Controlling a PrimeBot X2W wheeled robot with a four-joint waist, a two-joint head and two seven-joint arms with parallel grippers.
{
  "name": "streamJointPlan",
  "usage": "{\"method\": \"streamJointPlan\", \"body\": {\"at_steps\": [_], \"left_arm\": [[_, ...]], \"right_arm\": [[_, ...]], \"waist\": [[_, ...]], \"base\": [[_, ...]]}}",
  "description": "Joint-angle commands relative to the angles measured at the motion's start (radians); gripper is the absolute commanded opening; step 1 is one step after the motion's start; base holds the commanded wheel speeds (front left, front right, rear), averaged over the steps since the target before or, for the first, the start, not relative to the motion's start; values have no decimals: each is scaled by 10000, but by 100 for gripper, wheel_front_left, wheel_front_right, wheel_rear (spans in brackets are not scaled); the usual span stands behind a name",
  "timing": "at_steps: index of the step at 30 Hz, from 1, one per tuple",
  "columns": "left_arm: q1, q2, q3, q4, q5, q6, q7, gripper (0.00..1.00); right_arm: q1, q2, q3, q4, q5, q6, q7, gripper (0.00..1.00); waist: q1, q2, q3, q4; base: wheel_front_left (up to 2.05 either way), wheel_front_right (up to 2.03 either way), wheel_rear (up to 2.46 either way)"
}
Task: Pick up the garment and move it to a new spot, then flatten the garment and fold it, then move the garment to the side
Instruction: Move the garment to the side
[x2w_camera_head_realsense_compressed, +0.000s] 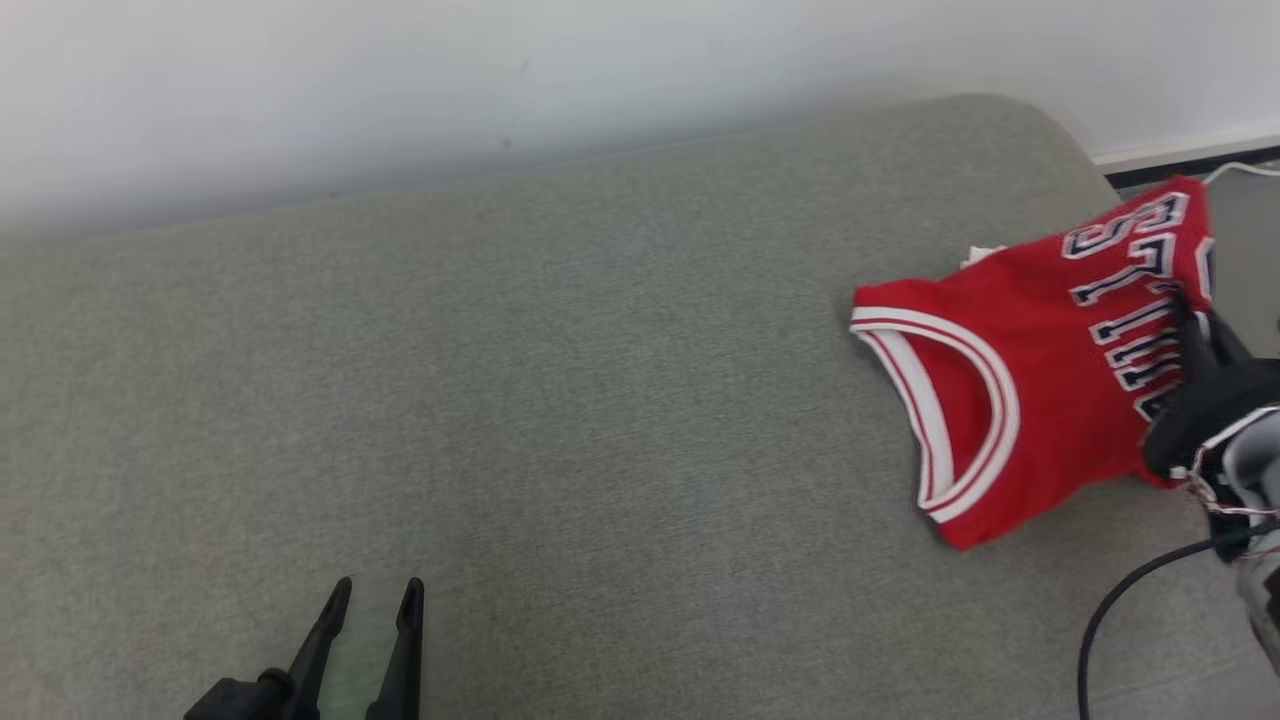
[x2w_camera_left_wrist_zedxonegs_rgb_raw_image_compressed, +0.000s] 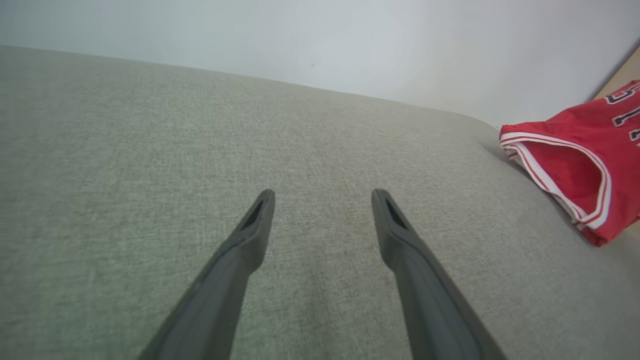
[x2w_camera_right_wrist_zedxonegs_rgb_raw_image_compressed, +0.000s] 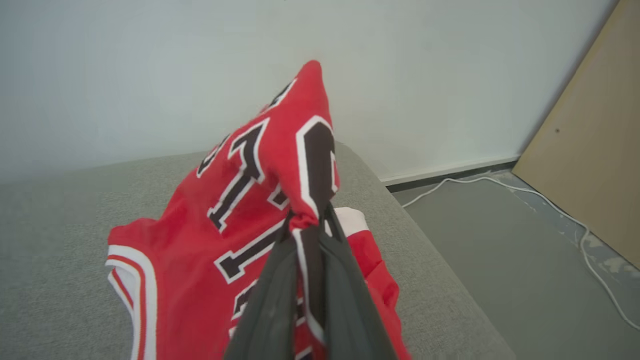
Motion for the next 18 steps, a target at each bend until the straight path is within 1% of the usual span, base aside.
{"method": "streamJointPlan", "body": {"at_steps": [1,3,4,5,7,12,13,16,18], "left_arm": [[-114,11,-5,13,18,-3,-4,100],[-125,9,-42,11,78,-3,-4,100],[-142,11,-72,28,104,-3,-4,100],[-168,14,-54,26,114,-3,-4,100],[-227,11,-44,11,189,-3,-4,100],[-207,9,17,54,230,-3,-4,100],[-142,11,50,55,183,-3,-4,100],[-3,15,127,54,116,-3,-4,100],[96,9,201,46,108,-3,-4,100]], "right_arm": [[-138,-100,-131,331,-166,-11,-6,0],[-340,-137,-549,770,-303,-11,-6,0],[-404,-199,-815,976,-434,-11,-6,23],[-499,-234,-1116,1127,-599,-11,-7,99],[-684,-437,-1823,1351,-1110,-11,-7,100],[-452,-219,-3405,1632,-2845,-9,-4,100],[-235,-58,-4064,1517,-3471,-9,-4,100],[185,475,-4801,1002,-4313,-9,-4,100],[533,874,-5095,447,-4794,-9,-4,100]], "waist": [[-1,-1,151,238],[-1,-1,218,367],[-1,-1,258,447],[-1,-1,285,511],[-1,-1,341,630],[-1,-1,270,841],[-1,-1,178,905],[-1,-1,-2,973],[-1,-1,-119,1012]], "base": [[0,0,0],[0,0,0],[0,0,0],[0,0,0],[0,0,0],[0,0,0],[0,0,0],[0,0,0],[0,0,0]]}}
